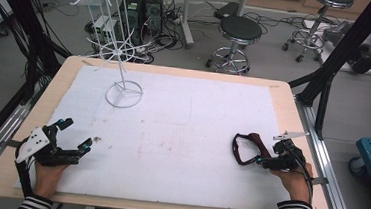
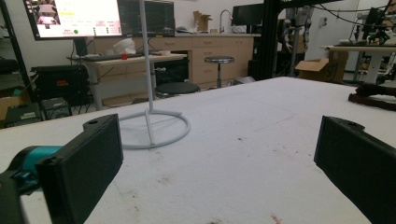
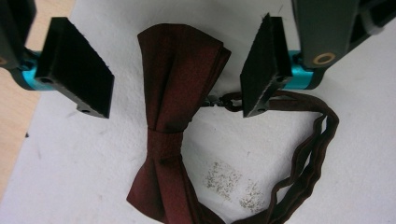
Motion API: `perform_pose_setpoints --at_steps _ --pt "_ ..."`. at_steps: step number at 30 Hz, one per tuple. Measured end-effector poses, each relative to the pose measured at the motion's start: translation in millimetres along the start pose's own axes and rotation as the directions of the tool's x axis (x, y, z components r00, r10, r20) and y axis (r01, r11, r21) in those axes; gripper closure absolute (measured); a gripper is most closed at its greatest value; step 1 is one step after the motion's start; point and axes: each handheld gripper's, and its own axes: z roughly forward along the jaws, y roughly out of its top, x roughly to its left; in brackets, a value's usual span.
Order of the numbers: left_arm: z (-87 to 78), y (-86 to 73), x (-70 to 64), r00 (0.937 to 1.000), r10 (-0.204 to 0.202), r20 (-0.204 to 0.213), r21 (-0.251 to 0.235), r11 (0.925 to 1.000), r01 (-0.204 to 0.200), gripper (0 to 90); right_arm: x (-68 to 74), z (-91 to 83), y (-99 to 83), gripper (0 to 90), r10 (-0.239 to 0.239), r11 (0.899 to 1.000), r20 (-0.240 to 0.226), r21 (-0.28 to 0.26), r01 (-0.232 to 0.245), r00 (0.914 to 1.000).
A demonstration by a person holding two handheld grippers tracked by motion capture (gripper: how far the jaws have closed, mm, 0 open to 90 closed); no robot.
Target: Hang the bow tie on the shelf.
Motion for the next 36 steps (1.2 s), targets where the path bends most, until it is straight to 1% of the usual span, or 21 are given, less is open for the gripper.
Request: perform_pose_setpoints --at_steps 1,3,4,7,8,9,10,12,15,18,26,30,36 --pt "0.0 0.0 -0.1 1.0 0.001 -0.001 0.0 1.0 -0.001 1.7 -0.4 -0.1 -0.1 34.0 0.0 1.0 -0.001 0.007 0.0 1.0" --pt "0.0 0.0 -0.1 1.0 0.0 0.0 -0.001 1.0 0.0 1.7 -1.3 0.2 -0.7 40.1 0.0 1.0 0.01 0.021 -0.001 0.9999" --pt "0.0 0.0 0.0 1.0 0.0 0.0 -0.001 1.0 0.0 1.7 -2.0 0.5 -1.1 43.4 0.004 1.0 0.007 0.029 -0.004 1.0" --pt "0.0 0.0 -0.1 1.0 0.0 0.0 -0.001 1.0 0.0 1.7 -2.8 0.5 -2.9 59.8 0.013 0.999 0.011 0.037 -0.014 0.9999" --pt "0.0 0.0 -0.1 1.0 0.0 0.0 -0.001 1.0 0.0 1.7 -3.3 0.5 -3.5 65.8 0.011 0.999 0.016 0.037 -0.011 0.9998" --pt "0.0 0.0 -0.1 1.0 0.0 0.0 -0.001 1.0 0.0 1.7 -3.1 0.0 -4.1 72.8 0.016 0.999 0.032 0.039 -0.017 0.9994" --pt "0.0 -0.1 0.0 1.0 0.0 0.0 -0.001 1.0 0.0 1.7 -5.1 -0.5 -4.8 77.4 0.032 0.999 0.039 0.042 -0.033 0.9987" --pt "0.0 0.0 0.0 1.0 -0.001 -0.001 -0.001 1.0 0.001 1.7 -5.2 -0.6 -5.0 78.7 0.038 0.998 0.034 0.045 -0.04 0.9987" --pt "-0.1 0.0 0.1 1.0 -0.002 0.0 -0.002 1.0 0.002 1.7 -5.6 -1.3 -4.7 79.6 0.027 0.999 0.035 0.046 -0.028 0.999" --pt "0.0 -0.1 0.0 1.0 -0.003 0.0 -0.003 1.0 0.003 1.7 -5.8 -2.0 -4.5 79.7 0.028 0.999 0.031 0.039 -0.029 0.9991" --pt "0.0 -0.1 0.4 1.0 -0.006 0.002 -0.004 1.0 0.006 1.7 -4.9 -4.1 -2.6 79.7 0.034 0.999 0.002 -0.001 -0.034 0.9994" --pt "0.1 -0.1 0.5 0.9999 -0.011 0.001 -0.004 0.9999 0.011 1.7 -3.8 -4.2 0.5 79.7 0.037 0.999 -0.008 -0.034 -0.037 0.9993" --pt "0.3 0.2 1.2 0.9999 -0.012 -0.002 -0.001 0.9999 0.012 1.7 -2.7 -5.3 2.6 79.8 0.036 0.997 -0.019 -0.064 -0.037 0.9992"
